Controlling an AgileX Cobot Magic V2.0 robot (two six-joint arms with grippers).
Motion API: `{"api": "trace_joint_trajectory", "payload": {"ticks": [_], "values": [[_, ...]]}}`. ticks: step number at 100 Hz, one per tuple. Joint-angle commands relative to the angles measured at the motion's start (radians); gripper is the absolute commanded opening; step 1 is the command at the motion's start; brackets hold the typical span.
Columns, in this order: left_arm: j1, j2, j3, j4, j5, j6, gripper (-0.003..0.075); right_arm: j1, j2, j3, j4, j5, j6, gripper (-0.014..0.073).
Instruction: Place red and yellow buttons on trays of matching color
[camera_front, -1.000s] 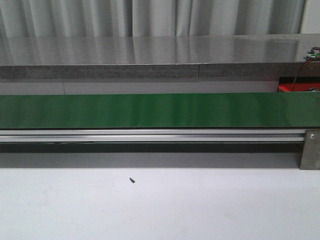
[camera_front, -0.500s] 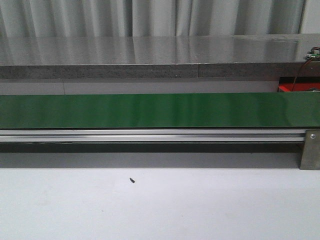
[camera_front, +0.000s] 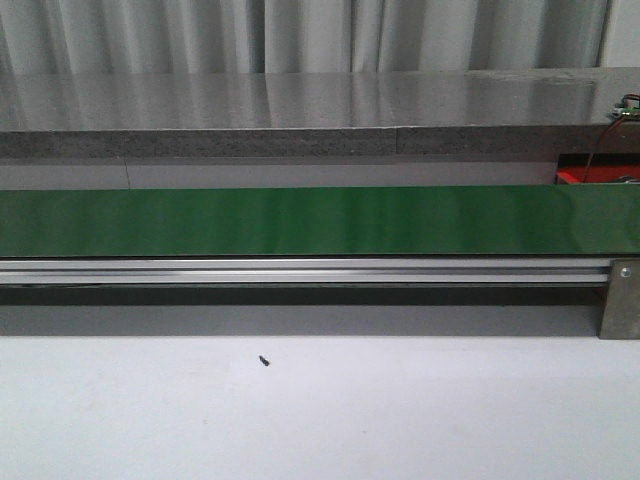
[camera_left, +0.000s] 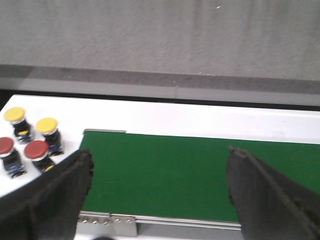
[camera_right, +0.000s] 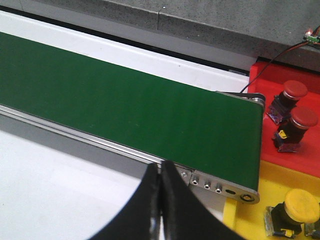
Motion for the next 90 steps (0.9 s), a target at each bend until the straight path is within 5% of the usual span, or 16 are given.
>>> {"api": "trace_joint_trajectory", "payload": {"ticks": [1,50,90], "values": [[0.066,0.105,-0.111,0.012,-0.006,-0.013,0.0547,-0.001,0.000,-0.024,0.016,-0.064,-0.003,-0.0096],[0.282,0.675,-0.430,0.012,0.034,-0.020,0.0546,-0.001,0.000,-0.024,0.016,-0.064,-0.003,-0.0096],[0.336,0.961,-0.538,0.011,-0.032,-0.034,0.0546,-0.001,0.000,-0.024,0.016,-0.064,-0.003,-0.0096]]}}
